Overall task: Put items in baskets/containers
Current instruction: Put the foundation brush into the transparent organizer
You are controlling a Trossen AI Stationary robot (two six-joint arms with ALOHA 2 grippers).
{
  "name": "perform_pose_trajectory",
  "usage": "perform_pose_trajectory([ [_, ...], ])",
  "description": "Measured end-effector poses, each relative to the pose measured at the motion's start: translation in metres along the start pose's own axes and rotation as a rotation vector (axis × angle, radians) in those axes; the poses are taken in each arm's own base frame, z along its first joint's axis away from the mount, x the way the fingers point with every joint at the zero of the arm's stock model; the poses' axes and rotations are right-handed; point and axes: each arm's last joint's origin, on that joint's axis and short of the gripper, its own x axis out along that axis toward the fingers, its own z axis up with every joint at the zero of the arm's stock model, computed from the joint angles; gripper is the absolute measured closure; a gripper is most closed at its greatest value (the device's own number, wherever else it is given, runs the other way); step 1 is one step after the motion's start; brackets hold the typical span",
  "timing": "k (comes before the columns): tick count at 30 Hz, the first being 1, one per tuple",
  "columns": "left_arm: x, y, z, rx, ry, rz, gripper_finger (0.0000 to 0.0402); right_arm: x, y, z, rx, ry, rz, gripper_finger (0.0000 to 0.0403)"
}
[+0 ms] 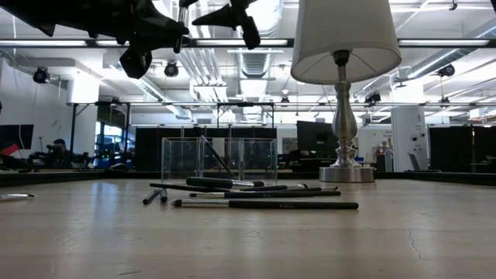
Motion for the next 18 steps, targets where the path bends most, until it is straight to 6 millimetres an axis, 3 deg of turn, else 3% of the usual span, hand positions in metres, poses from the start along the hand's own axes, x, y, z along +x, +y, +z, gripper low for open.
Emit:
perform_pose_trajectory([
  [6, 0.0, 0.0, 0.0, 0.0, -0.001, 0.002, 0.0361, 0.014, -0.001, -0.008, -0.013, 0.003, 0.014, 0.0261],
  [13, 0.0, 0.001, -0.002, -0.002, 0.02, 0.018, 0.0361, 0.011, 0.003, 0.003, -0.069, -0.025, -0.011, 0.0268],
  [18, 0.0, 0.002, -0.003, 0.002, 0.021, 0.018, 0.0361, 0.012, 0.003, 0.0, -0.072, 0.015, -0.021, 0.0291],
])
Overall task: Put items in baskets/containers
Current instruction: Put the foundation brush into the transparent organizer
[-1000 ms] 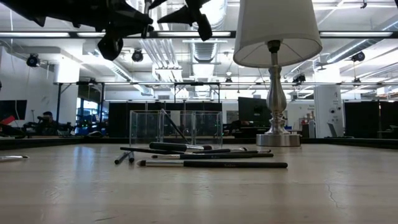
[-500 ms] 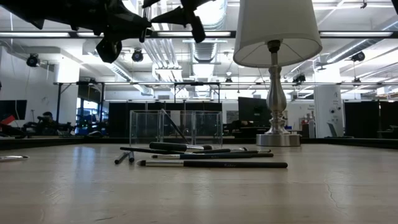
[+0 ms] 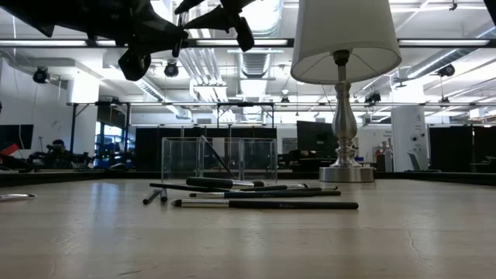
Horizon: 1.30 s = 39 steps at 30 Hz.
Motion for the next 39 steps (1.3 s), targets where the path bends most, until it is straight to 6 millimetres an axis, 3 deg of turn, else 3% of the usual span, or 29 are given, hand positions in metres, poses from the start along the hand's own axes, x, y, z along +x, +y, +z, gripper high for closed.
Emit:
perform_pose_trajectory([
  [11, 0.0, 0.0, 0.0, 0.009, 0.001, -0.002, 0.0359, 0.003, -0.003, -0.001, 0.007, 0.013, 0.005, 0.0352],
  [14, 0.0, 0.001, -0.001, 0.018, 0.011, 0.003, 0.0342, 0.004, -0.004, -0.002, -0.011, 0.012, -0.001, 0.0368],
  [24, -0.006, 0.013, -0.022, -0.048, 0.227, 0.153, 0.0279, 0.004, -0.007, -0.001, -0.115, -0.037, -0.079, 0.0369],
  [31, -0.026, 0.011, -0.034, -0.091, 0.364, 0.187, 0.0266, 0.009, -0.016, -0.025, -0.161, 0.002, -0.173, 0.0369],
  [39, -0.045, 0.005, -0.038, -0.121, 0.39, 0.191, 0.0266, 0.045, -0.029, -0.059, -0.245, -0.002, -0.22, 0.0369],
])
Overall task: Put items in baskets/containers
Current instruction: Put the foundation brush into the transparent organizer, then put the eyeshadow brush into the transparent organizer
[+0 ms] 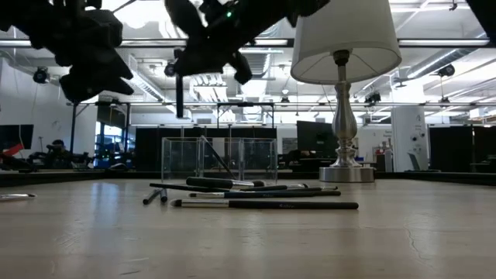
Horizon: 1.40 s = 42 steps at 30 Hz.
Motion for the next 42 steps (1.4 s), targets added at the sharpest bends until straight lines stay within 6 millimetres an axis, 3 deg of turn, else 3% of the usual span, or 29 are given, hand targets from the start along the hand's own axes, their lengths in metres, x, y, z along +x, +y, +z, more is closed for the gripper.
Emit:
perform_pose_trajectory([
  [8, -0.009, 0.009, -0.015, -0.033, 0.12, 0.083, 0.0266, 0.018, -0.005, -0.022, -0.012, 0.023, -0.069, 0.0361],
  [13, -0.012, 0.015, -0.023, -0.031, 0.197, 0.147, 0.0266, 0.033, -0.008, -0.045, -0.011, 0.088, -0.069, 0.0364],
  [19, -0.013, 0.018, -0.03, -0.043, 0.311, 0.156, 0.0266, 0.035, -0.01, -0.054, -0.005, 0.149, -0.062, 0.0353],
  [29, -0.01, 0.016, -0.034, -0.097, 0.38, 0.15, 0.0266, 0.033, -0.013, -0.062, -0.047, 0.242, -0.064, 0.0283],
  [34, -0.01, 0.011, -0.041, -0.152, 0.455, 0.131, 0.0266, 0.021, -0.009, -0.051, -0.061, 0.245, -0.055, 0.0242],
  [39, -0.01, 0.001, -0.052, -0.191, 0.518, 0.118, 0.0266, -0.008, 0.009, -0.032, -0.198, 0.231, 0.007, 0.0219],
  [42, -0.007, -0.007, -0.063, -0.232, 0.56, 0.13, 0.0266, -0.026, 0.016, -0.031, -0.251, 0.28, 0.015, 0.0217],
])
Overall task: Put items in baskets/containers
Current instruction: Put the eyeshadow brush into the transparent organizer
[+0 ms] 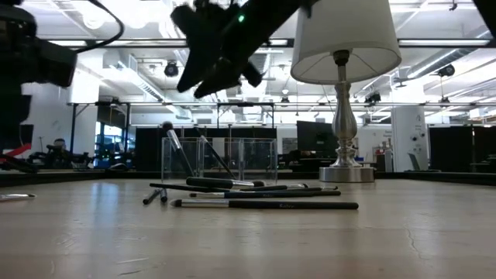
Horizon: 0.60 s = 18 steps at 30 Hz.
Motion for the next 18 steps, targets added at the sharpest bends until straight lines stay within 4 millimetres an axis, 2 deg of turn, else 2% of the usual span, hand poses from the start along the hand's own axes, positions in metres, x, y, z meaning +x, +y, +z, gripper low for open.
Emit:
perform_pose_trajectory([
  [7, 0.039, -0.016, -0.017, -0.156, 0.051, 0.092, 0.0266, -0.02, 0.019, -0.023, -0.041, 0.138, -0.049, 0.0216],
  [13, 0.07, -0.03, -0.019, -0.217, 0.046, 0.19, 0.0266, -0.033, 0.039, -0.034, -0.048, 0.132, -0.066, 0.0216],
  [18, 0.085, -0.043, -0.02, -0.208, 0.042, 0.29, 0.0266, -0.039, 0.049, -0.039, -0.029, 0.127, -0.061, 0.0216],
])
